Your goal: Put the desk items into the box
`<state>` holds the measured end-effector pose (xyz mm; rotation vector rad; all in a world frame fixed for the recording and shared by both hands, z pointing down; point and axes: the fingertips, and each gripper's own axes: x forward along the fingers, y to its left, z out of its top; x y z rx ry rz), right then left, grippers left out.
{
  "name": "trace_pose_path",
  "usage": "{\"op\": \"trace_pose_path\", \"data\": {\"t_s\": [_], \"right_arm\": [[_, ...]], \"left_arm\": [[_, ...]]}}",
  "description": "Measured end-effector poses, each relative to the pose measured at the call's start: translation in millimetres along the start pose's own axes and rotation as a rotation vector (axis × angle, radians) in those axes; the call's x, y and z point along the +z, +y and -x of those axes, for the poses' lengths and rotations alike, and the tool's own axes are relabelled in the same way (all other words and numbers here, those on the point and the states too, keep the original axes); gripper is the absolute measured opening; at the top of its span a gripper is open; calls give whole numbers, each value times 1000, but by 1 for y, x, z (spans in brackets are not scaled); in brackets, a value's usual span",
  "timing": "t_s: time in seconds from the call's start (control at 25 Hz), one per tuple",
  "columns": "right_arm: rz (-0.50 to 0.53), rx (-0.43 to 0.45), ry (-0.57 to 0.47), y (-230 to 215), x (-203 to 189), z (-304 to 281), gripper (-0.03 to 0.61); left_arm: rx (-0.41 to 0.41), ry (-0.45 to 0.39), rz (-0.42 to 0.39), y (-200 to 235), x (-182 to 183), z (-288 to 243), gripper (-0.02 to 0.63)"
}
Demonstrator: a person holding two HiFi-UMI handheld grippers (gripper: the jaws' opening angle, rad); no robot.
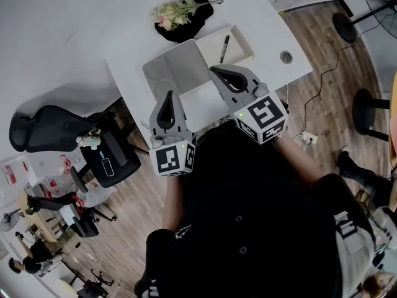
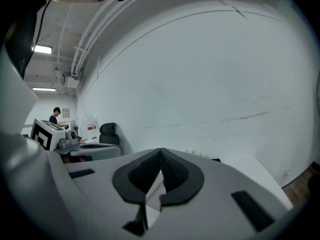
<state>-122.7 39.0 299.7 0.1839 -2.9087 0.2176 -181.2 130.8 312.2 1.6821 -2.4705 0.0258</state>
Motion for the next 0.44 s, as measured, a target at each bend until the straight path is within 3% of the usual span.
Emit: {"op": "trace_pose_path", "data": {"t_s": [0.44], "right_arm": [[-3,7,8,5,-6,2,-2]], "left_arm": [[-13,-2,3,-6,1,3,8]]}}
